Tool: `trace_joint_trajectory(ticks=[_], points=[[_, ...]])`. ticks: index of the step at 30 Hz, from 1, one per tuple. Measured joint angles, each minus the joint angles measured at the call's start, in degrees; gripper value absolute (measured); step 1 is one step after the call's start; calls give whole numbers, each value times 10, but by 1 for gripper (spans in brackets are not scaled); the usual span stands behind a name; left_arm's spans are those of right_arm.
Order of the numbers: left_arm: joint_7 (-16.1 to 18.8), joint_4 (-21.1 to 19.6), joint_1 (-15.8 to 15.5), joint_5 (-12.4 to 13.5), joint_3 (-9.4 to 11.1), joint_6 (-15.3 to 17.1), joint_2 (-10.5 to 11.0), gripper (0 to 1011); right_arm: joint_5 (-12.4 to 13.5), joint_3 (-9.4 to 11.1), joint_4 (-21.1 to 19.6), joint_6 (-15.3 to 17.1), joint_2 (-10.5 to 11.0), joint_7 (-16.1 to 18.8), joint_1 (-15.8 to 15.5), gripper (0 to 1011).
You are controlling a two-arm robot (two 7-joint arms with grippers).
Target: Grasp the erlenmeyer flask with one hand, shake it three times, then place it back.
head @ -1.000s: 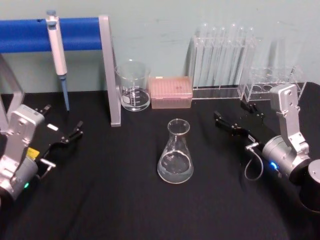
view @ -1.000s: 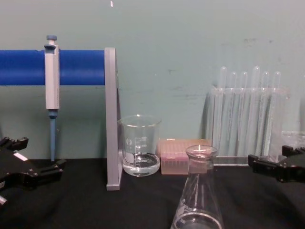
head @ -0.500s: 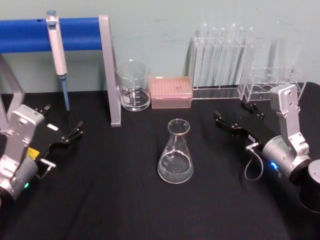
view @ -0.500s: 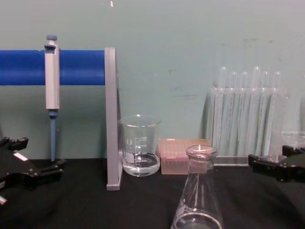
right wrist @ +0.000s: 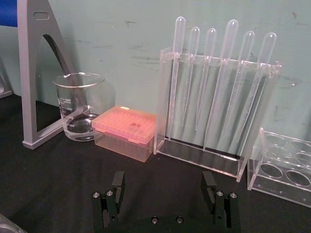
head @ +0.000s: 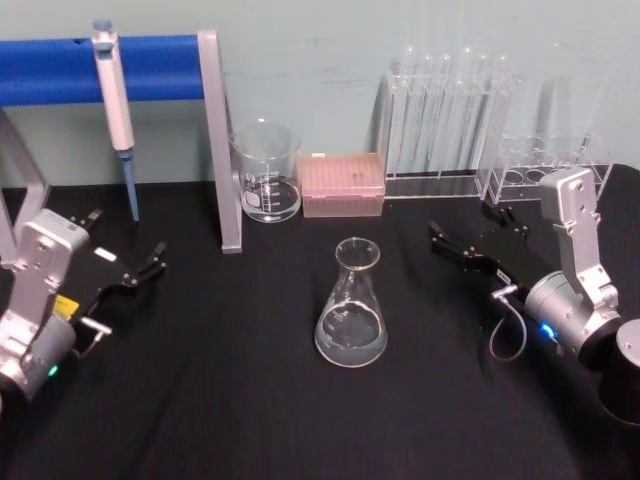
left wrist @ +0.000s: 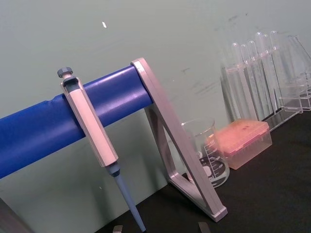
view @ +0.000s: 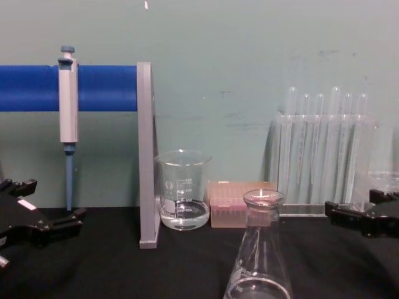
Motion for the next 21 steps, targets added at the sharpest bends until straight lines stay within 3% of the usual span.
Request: trace_joint_trajectory(ticks=[21], points=[[0, 0, 0, 0, 0, 0, 0, 1001, 1, 0, 0, 0, 0, 0, 0, 1000]])
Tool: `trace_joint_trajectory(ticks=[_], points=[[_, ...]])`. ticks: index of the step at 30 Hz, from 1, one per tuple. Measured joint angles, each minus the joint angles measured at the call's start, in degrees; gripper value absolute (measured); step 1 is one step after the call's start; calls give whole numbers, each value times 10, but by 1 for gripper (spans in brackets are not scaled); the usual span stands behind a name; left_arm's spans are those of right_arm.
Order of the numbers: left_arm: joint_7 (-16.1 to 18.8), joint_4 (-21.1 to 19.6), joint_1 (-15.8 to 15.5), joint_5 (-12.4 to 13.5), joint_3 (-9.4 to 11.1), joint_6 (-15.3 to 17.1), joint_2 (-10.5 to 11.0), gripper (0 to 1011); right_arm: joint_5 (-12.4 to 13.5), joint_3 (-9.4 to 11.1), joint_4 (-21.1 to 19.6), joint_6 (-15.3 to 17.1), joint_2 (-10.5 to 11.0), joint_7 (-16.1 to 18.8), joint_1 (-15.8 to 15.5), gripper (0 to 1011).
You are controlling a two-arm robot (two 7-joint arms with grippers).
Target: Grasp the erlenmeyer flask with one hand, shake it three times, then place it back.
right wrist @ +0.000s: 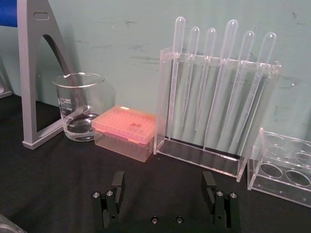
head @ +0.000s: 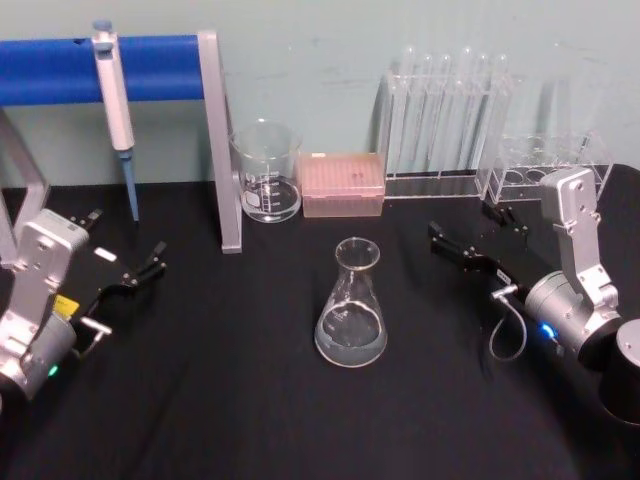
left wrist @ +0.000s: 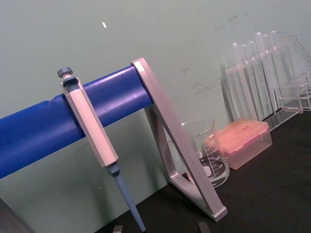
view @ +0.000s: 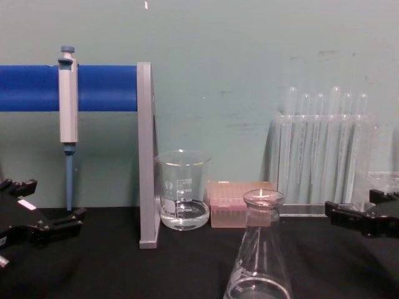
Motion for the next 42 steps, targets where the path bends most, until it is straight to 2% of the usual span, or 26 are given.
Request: trace_joint_trajectory(ticks=[42], points=[[0, 0, 0, 0, 0, 0, 0, 1001, 0, 0, 0, 0, 0, 0, 0, 1000]])
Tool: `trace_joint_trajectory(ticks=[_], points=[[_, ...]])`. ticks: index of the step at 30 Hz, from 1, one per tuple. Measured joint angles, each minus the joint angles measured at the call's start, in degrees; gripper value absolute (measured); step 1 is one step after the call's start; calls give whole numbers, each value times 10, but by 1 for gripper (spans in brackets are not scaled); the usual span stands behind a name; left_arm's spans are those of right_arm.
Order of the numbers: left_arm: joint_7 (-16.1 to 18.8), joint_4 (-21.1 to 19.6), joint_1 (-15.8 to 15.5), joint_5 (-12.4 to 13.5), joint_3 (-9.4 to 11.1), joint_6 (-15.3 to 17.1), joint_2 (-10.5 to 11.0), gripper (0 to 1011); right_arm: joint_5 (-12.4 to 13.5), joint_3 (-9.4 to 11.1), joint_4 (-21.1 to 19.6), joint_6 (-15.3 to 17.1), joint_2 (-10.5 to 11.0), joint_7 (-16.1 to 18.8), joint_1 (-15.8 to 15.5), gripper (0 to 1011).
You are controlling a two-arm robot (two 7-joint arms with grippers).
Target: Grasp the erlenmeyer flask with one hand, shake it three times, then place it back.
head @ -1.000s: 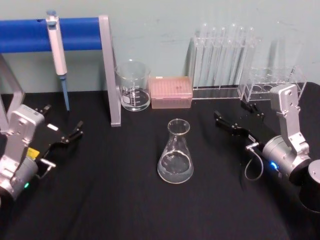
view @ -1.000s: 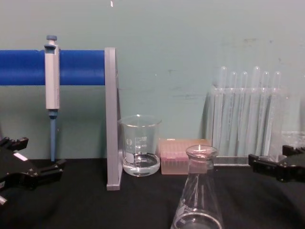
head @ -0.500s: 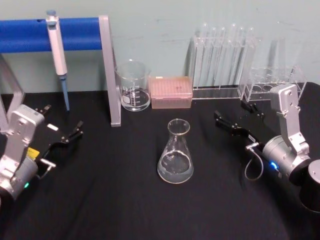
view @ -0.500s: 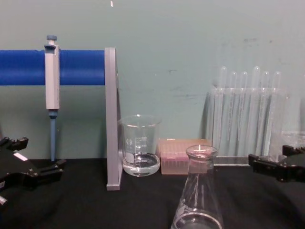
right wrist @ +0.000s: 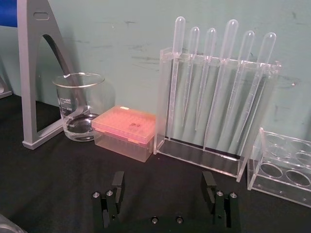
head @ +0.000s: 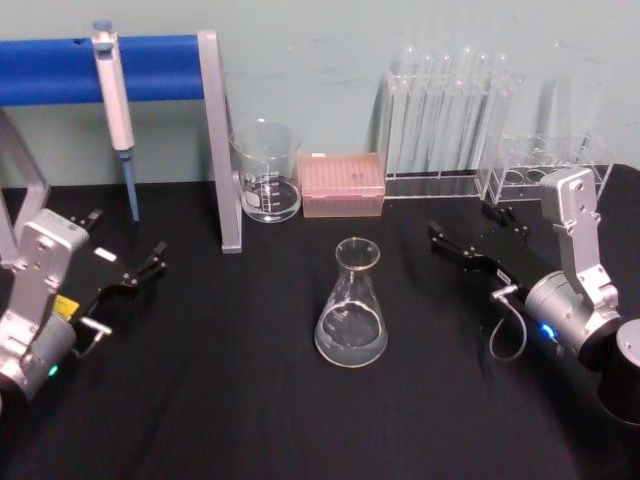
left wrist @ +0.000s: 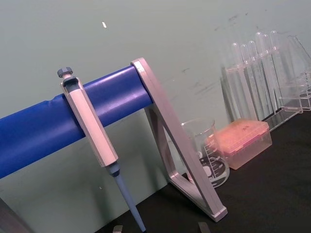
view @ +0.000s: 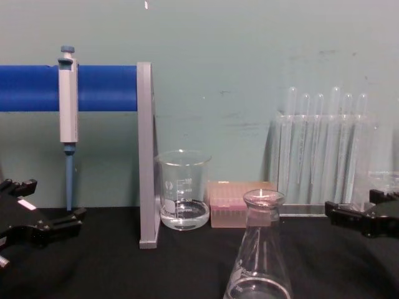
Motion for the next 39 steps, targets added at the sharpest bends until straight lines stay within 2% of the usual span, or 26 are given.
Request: trace_joint_trajectory(ticks=[39], points=[[0, 0, 0, 0, 0, 0, 0, 1001, 0, 0, 0, 0, 0, 0, 0, 1000]])
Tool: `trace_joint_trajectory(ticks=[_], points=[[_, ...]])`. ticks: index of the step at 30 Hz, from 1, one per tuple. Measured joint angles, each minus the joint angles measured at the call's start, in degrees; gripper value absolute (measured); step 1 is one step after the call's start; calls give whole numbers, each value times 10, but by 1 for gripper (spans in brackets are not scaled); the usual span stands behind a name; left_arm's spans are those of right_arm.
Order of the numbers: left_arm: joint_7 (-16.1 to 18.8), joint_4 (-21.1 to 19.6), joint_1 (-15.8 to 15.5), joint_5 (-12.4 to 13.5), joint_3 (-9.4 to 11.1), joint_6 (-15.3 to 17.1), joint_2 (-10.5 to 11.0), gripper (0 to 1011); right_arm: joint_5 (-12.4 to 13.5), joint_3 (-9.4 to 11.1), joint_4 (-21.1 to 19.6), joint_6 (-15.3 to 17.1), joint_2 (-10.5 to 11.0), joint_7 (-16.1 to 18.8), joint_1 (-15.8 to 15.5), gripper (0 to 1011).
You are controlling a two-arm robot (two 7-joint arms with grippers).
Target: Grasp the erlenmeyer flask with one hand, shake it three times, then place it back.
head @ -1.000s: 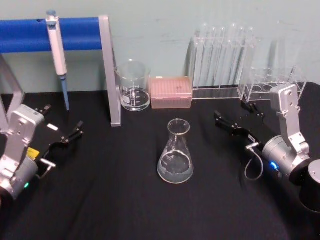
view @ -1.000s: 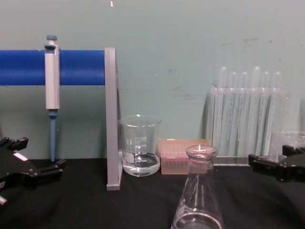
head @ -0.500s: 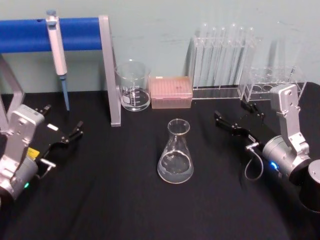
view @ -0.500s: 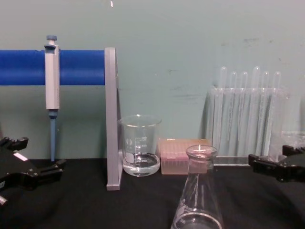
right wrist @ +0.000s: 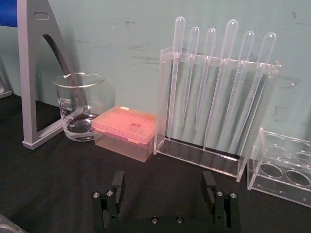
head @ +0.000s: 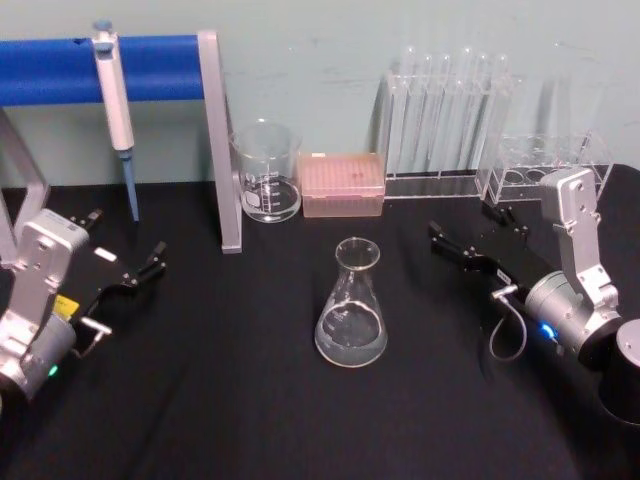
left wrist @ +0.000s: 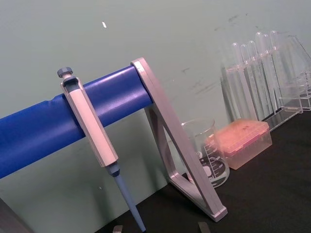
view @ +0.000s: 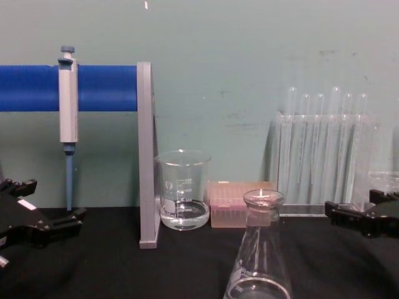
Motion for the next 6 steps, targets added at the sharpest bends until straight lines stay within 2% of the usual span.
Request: trace_joint_trajectory(ticks=[6], points=[[0, 0, 0, 0, 0, 0, 0, 1001, 0, 0, 0, 0, 0, 0, 0, 1000]])
